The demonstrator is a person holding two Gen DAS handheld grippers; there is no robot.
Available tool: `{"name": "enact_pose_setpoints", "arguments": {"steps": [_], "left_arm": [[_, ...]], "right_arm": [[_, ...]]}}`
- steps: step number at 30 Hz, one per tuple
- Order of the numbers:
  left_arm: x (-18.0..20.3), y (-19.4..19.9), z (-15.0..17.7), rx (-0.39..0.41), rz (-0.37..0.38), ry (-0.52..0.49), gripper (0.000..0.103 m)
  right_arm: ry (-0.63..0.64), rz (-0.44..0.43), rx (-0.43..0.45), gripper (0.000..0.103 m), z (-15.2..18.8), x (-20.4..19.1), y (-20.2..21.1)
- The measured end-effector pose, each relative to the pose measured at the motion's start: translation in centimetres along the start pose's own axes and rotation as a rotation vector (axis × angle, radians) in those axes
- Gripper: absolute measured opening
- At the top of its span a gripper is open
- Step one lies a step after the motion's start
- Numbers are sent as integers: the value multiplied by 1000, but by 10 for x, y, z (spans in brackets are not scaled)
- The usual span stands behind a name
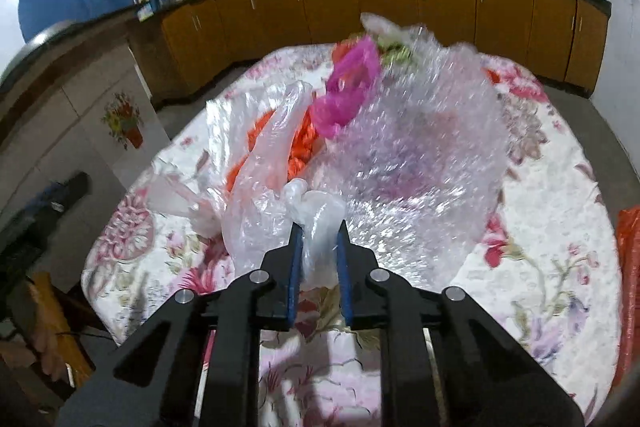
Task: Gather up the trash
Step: 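Move both grippers back over the table toward the clear plastic bags, then grasp a clear plastic bag with the left gripper while the right gripper grasps another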
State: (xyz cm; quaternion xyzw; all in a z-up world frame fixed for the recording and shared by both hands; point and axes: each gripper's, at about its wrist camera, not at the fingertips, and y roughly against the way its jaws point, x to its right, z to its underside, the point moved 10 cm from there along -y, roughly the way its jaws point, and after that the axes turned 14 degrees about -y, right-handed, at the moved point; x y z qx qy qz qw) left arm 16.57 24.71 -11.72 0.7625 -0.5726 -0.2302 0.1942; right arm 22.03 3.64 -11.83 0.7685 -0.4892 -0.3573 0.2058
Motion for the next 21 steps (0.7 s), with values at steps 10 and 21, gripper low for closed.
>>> {"name": "enact_pose_setpoints", "arguments": {"steps": [10,21], "left_arm": [[60,-16,-9,-24,102,-50,80],[95,-59,0,-119,88,-110,38]], "right_arm": [[-88,48,118,17,-22,52,61],[-156,101,99,17,-8,96,67]]}}
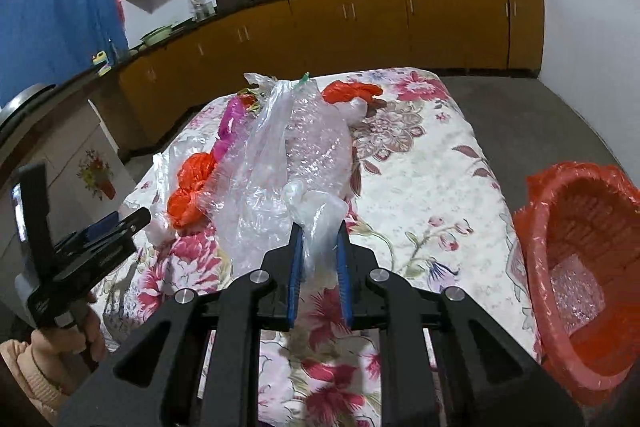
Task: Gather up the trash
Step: 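Grasp a clear plastic bag with the left gripper while the right gripper grasps another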
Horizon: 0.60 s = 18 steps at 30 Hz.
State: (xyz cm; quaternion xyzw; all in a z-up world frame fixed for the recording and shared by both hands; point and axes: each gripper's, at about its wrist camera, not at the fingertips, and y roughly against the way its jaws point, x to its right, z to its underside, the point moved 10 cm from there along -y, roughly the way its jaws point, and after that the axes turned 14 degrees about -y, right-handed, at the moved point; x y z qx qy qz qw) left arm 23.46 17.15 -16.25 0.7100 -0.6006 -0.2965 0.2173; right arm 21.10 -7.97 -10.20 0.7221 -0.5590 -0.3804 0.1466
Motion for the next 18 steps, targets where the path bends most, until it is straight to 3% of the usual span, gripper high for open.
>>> {"name": "enact_pose_setpoints", "arguments": {"steps": [1,2,4,18], "left_arm": [[-1,-5,1,-11,6,5,22],[-2,-8,2,-18,14,9,14],[-6,-11,3,-27,37,24,7],[-23,43,-41,104,53,1,6]], "right_arm": [[0,1,1,17,0,1,1],[-1,2,2,17,0,3,1],[-5,4,8,17,-2,6,4],[-38,37,86,17,-23,33,36]]}}
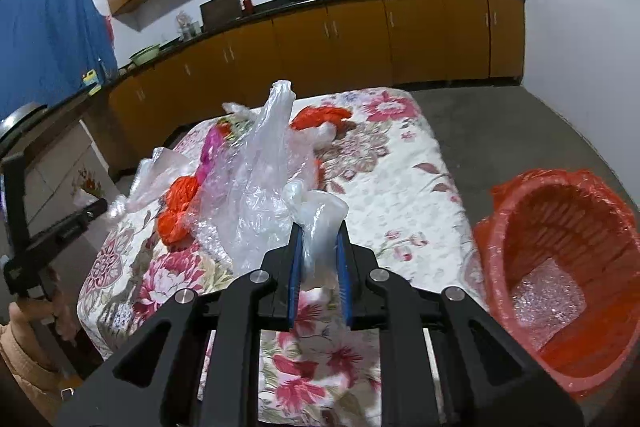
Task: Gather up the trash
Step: 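Grasp a clear plastic bag with the left gripper while the right gripper grasps another, then carry both clear bags to the orange basket and release them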
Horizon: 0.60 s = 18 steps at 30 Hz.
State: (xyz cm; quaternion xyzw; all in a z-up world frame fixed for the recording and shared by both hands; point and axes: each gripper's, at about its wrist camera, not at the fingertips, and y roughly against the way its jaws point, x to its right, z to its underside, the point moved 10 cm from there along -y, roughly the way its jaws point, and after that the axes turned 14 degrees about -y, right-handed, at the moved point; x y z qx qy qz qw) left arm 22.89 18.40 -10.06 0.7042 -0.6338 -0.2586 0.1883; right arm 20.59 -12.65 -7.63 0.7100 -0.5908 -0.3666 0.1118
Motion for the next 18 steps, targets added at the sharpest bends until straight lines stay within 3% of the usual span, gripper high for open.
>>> {"name": "enact_pose_setpoints", "arguments": {"steps": [6,18], "left_arm": [[25,29,-28,74,47,-19,6],[128,77,-74,177,257,-122,6]], "right_arm": [[-22,38,35,17,-9,22,15],[-85,146,104,17,-24,84,51]]}}
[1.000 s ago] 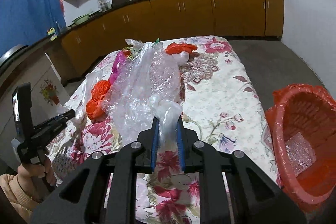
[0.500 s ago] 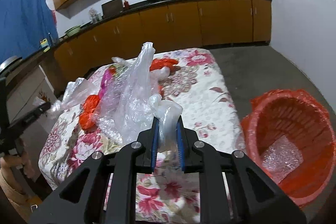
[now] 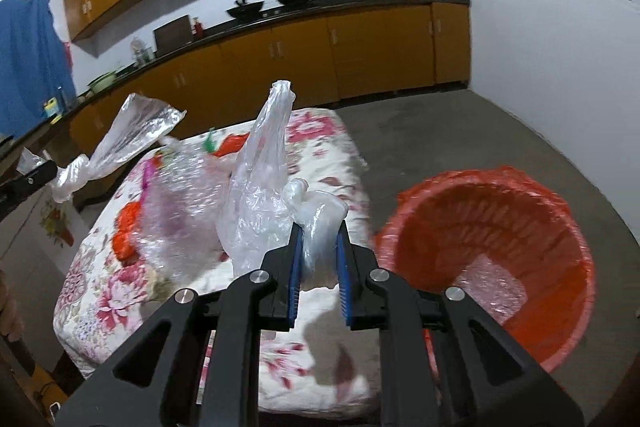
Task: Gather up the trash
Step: 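Carry both clear bags to the orange basket and release them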
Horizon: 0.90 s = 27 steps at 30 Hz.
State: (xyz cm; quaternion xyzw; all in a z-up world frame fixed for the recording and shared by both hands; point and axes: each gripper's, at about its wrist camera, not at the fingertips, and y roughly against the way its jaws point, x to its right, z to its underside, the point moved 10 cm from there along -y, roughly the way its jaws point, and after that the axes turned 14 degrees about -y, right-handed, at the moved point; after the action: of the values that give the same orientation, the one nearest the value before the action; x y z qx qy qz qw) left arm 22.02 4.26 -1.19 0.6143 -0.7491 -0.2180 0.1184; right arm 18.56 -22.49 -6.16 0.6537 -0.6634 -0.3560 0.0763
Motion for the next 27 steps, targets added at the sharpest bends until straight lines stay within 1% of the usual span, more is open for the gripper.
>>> {"name": "enact_pose_setpoints", "arguments": {"steps": [7,14,19,25,27], "left_arm": [[89,-21,-16,6,159,-59,6],[170,-48,-12,-29,305,-68,6],[210,-61,-6,-46,365,-84,6],[243,-74,-1,-74,409,-90,6],[249,-76,0,-76,418,-99,6]], "right_arm": [[-59,100,44,17,-18,52,20],[-125,202,89,17,-34,104,43],[-172,249,106,17,-42,134,52],[-196,272,113,17,-45,151,53],[-204,275,113,17,-46,156,52]]}}
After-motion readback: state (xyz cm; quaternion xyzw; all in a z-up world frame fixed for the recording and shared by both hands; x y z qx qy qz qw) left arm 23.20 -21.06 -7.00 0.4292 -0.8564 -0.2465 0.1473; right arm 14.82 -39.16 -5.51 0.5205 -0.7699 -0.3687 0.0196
